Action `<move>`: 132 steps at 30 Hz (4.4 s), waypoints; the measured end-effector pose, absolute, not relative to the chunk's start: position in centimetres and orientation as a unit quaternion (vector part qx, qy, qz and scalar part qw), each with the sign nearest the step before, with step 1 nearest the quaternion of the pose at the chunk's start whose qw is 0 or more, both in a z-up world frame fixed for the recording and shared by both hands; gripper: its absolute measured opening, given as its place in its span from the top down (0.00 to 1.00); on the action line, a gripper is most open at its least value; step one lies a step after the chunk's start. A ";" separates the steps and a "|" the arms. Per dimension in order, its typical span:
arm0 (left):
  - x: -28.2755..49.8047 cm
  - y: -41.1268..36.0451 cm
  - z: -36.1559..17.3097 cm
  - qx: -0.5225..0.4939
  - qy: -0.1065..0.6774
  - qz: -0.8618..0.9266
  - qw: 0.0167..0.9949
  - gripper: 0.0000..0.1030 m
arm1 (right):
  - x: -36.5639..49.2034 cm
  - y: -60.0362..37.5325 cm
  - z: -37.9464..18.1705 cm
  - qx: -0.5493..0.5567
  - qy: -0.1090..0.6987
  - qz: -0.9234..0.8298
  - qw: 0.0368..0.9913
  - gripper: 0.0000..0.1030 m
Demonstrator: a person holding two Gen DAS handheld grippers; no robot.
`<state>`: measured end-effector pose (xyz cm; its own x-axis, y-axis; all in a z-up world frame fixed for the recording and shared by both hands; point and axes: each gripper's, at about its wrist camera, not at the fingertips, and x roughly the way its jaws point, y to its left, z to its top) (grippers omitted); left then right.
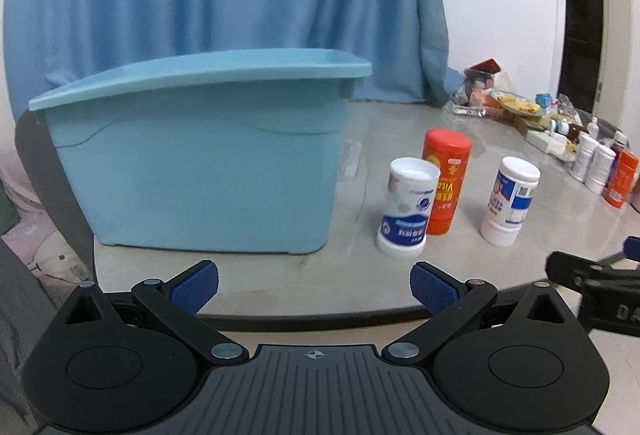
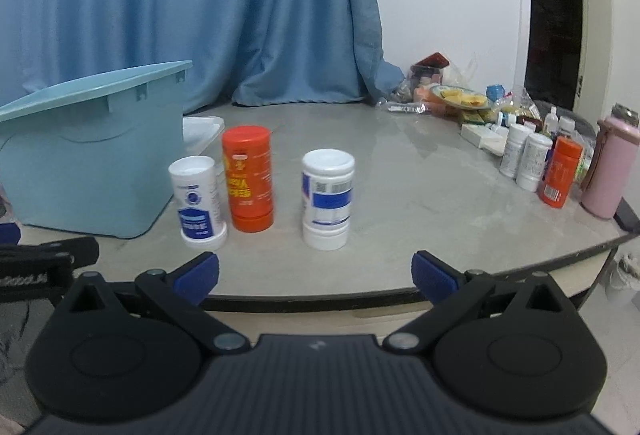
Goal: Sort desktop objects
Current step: 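Move both grippers toward the white cup and white jar on the table, then grasp the white-blue cup with left gripper while right gripper grasps the white jar, then carry the cup and jar over the blue bin and open both grippers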
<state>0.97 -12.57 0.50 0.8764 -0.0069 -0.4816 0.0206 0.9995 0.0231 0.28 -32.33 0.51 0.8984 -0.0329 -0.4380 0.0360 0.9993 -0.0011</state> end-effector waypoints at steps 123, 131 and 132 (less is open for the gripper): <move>15.1 5.5 18.3 0.012 0.236 0.026 0.971 0.56 | 13.4 -12.7 13.1 -0.031 0.148 0.154 0.976 0.54; 19.0 6.0 15.2 0.017 0.278 0.026 0.960 0.56 | 16.9 -11.7 10.7 -0.045 0.187 0.139 0.972 0.54; 19.0 6.2 14.8 0.015 0.282 0.026 0.959 0.56 | 17.2 -11.7 10.4 -0.046 0.192 0.138 0.971 0.54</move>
